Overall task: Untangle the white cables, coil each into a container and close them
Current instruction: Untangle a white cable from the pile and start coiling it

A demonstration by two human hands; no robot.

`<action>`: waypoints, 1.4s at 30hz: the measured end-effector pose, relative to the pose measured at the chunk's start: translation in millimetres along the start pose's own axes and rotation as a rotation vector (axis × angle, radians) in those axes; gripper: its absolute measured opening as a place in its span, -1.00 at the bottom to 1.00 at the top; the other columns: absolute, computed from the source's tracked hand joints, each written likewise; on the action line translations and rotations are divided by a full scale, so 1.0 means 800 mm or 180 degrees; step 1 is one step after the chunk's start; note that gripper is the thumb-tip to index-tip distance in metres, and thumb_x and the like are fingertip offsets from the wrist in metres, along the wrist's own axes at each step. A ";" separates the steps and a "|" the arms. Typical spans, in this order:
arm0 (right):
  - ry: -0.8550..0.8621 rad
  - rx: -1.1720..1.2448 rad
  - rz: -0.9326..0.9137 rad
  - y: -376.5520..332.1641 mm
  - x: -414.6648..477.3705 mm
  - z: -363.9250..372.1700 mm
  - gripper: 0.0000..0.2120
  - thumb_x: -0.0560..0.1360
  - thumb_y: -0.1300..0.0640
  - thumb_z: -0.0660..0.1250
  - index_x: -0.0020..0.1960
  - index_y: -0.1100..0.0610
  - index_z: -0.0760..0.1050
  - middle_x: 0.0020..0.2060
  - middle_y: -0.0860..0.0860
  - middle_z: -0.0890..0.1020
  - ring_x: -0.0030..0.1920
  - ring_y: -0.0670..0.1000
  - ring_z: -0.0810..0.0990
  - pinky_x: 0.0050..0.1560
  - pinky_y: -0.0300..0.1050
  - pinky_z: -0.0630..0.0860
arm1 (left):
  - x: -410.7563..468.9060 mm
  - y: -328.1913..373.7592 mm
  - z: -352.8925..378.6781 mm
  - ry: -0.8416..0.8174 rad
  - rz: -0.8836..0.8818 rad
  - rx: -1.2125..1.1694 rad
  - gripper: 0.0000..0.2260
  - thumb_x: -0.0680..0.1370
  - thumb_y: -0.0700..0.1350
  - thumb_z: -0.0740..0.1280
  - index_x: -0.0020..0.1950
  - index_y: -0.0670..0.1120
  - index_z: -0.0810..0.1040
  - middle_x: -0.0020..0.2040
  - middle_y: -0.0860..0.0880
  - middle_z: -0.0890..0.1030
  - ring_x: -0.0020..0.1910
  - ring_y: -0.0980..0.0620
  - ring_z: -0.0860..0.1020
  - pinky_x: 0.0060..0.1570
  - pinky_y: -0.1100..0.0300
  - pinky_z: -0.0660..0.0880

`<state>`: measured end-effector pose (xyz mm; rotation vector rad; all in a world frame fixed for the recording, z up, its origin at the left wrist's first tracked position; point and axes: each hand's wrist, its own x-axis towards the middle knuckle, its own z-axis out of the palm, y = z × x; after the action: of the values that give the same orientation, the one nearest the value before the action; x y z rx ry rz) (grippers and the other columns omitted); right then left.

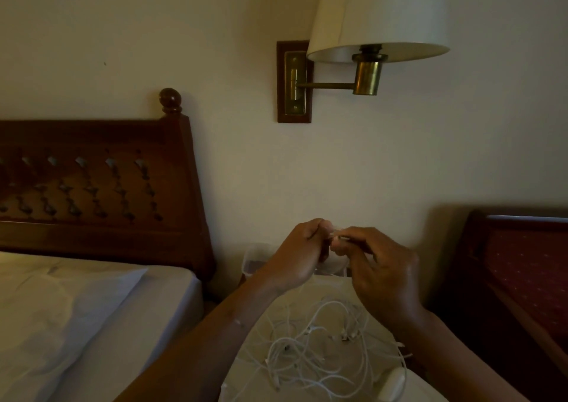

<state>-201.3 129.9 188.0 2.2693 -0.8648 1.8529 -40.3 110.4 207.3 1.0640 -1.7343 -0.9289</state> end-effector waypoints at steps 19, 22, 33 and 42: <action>-0.0377 0.1350 0.1946 -0.017 0.029 0.000 -0.93 0.55 0.31 0.42 -0.05 0.17 0.62 -0.29 0.08 0.70 -0.30 0.07 0.71 -0.24 -0.13 0.67 | 0.002 -0.009 0.008 0.0112 0.0070 -0.0411 -0.89 0.74 -0.23 0.13 0.16 -0.18 0.44 -0.38 -0.04 0.42 -0.39 0.01 0.32 -0.33 0.07 0.28; -0.0370 0.1287 0.1892 -0.017 0.041 0.001 -0.91 0.55 0.34 0.41 -0.06 0.17 0.62 -0.31 0.09 0.69 -0.33 0.06 0.69 -0.28 -0.13 0.65 | 0.002 -0.002 0.008 -0.0060 0.0030 -0.0328 -0.90 0.71 -0.26 0.12 0.01 -0.15 0.35 -0.29 -0.15 0.39 -0.33 -0.04 0.30 -0.28 -0.03 0.23; -0.0115 0.2578 0.2741 0.020 0.057 -0.006 -0.95 0.53 0.26 0.37 -0.08 0.24 0.61 -0.16 0.16 0.69 -0.27 0.04 0.54 -0.21 -0.15 0.56 | -0.012 -0.010 -0.020 -0.0393 0.0062 -0.1205 -0.86 0.56 0.03 0.37 -0.01 -0.03 0.57 -0.38 0.01 0.46 -0.34 0.00 0.40 -0.13 -0.11 0.25; -0.0285 0.1748 0.1455 -0.012 0.056 -0.004 -0.92 0.57 0.36 0.36 -0.02 0.21 0.54 -0.20 0.15 0.67 -0.27 0.05 0.65 -0.22 -0.10 0.64 | -0.003 -0.004 -0.019 0.0313 -0.0136 -0.0852 -0.85 0.71 -0.12 0.25 0.14 -0.14 0.58 -0.33 -0.07 0.48 -0.30 0.01 0.45 -0.16 -0.02 0.39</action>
<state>-194.7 122.5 232.6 2.6484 -1.0672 2.4539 -24.8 109.3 208.6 0.9565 -1.4644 -1.0833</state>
